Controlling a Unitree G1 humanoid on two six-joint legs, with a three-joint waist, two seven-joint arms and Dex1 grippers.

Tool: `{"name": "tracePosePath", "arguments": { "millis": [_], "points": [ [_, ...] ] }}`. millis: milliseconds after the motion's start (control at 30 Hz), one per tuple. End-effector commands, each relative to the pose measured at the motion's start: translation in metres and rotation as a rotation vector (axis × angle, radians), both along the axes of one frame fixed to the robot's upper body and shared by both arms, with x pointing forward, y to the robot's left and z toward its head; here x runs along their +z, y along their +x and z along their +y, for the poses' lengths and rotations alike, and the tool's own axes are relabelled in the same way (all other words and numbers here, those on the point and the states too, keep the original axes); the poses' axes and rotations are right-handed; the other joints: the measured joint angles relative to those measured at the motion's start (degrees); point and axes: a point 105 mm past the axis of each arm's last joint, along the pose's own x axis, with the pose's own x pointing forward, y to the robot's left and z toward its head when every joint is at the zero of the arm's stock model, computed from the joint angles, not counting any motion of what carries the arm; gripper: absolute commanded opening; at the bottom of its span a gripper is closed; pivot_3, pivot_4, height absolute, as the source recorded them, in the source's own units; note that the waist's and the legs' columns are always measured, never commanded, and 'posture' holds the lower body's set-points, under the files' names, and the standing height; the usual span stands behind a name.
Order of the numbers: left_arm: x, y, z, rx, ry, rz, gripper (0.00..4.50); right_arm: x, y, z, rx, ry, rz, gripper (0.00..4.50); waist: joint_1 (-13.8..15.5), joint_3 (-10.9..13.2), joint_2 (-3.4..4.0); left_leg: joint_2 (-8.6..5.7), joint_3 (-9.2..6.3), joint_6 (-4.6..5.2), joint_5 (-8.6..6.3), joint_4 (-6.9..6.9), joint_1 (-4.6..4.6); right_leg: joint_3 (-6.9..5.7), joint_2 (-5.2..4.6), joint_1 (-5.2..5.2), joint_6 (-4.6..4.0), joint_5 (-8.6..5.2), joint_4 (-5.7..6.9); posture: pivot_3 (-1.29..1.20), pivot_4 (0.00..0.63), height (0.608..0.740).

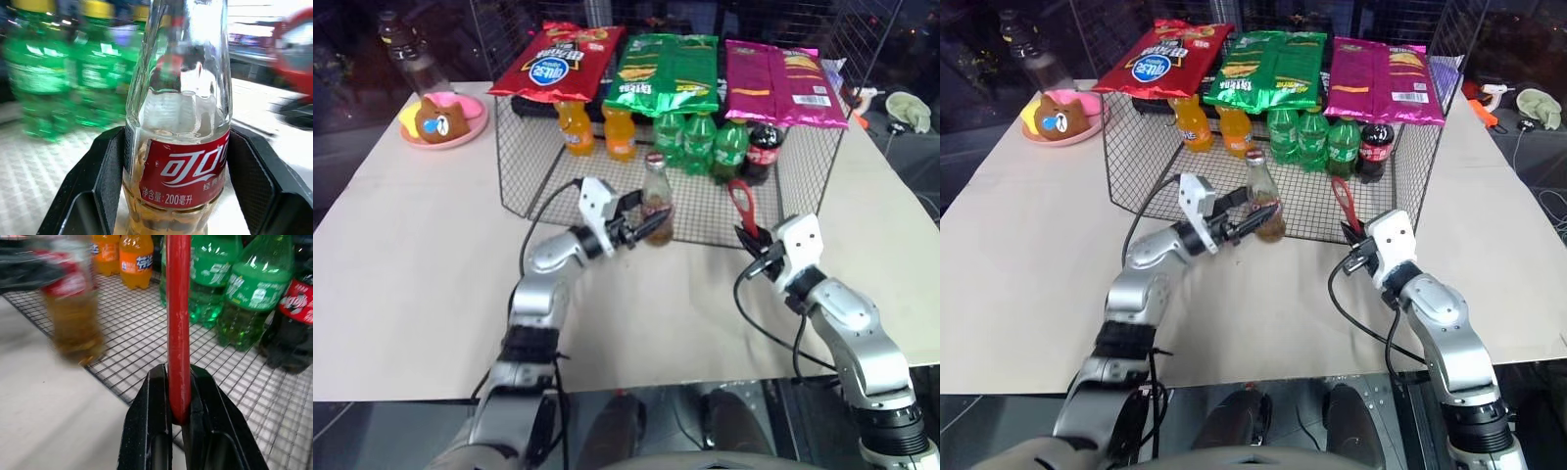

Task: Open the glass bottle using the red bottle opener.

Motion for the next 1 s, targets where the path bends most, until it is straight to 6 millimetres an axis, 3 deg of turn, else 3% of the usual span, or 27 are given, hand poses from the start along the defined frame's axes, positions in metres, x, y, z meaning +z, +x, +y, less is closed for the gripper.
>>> {"name": "tracePosePath", "arguments": {
  "millis": [33, 167, 433, 700, 767, 833, 1000],
  "points": [
    [0.028, -0.023, -0.009, -0.065, -0.034, -0.074, 2.52, 0.017, 0.001, 0.001, 0.007, -0.006, -0.086, 0.00, 0.00, 0.00, 0.00, 0.00, 0.00, 0.00, 0.00, 0.01, 0.00, 0.00, 0.00, 0.00, 0.00, 0.00, 0.00, 0.00, 0.150, 0.740],
    [0.028, -0.032, -0.005, -0.048, -0.034, -0.062, 2.52, 0.019, 0.003, -0.001, 0.002, -0.010, -0.095, 0.00, 0.01, 0.00, 0.00, 0.02, 0.01, 0.00, 0.00, 0.01, 0.01, 0.01, 0.01, 0.00, 0.00, 0.00, 0.01, 0.00, 0.150, 0.740],
    [0.008, -0.047, -0.003, -0.042, 0.055, -0.067, 2.52, 0.017, 0.005, 0.002, 0.004, 0.001, -0.103, 0.00, 0.09, 0.00, 0.01, 0.02, 0.03, 0.00, 0.00, -0.02, 0.02, 0.02, 0.01, 0.00, -0.01, 0.00, -0.01, 0.00, 0.150, 0.740],
    [0.001, -0.049, -0.003, -0.009, 0.065, -0.102, 2.52, 0.017, 0.006, 0.004, 0.007, 0.005, -0.106, 0.00, 0.07, 0.01, 0.01, 0.01, 0.05, 0.00, 0.00, -0.03, 0.02, 0.03, 0.00, 0.01, -0.01, 0.00, -0.04, 0.00, 0.150, 0.740],
    [0.003, -0.048, -0.001, 0.008, 0.044, -0.106, 3.60, 0.016, 0.005, 0.004, 0.008, 0.005, -0.104, 0.00, 0.08, 0.00, 0.01, 0.01, 0.04, 0.00, 0.00, -0.03, 0.02, 0.03, 0.00, 0.01, -0.01, 0.00, -0.04, 0.00, 0.150, 0.740],
    [0.005, -0.046, 0.001, 0.022, 0.035, -0.110, 4.33, 0.015, 0.005, 0.004, 0.009, 0.005, -0.102, 0.00, 0.08, 0.00, 0.01, 0.02, 0.04, 0.00, 0.00, -0.03, 0.03, 0.03, 0.00, 0.02, -0.01, 0.00, -0.04, 0.00, 0.150, 0.740],
    [0.016, -0.045, -0.001, 0.019, 0.001, -0.144, 4.45, 0.012, 0.005, 0.003, 0.007, 0.004, -0.094, 0.00, 0.07, 0.00, 0.01, 0.02, 0.05, 0.00, 0.00, -0.03, 0.04, 0.03, 0.01, 0.02, -0.01, 0.00, -0.04, 0.00, 0.150, 0.740]
  ]
}}
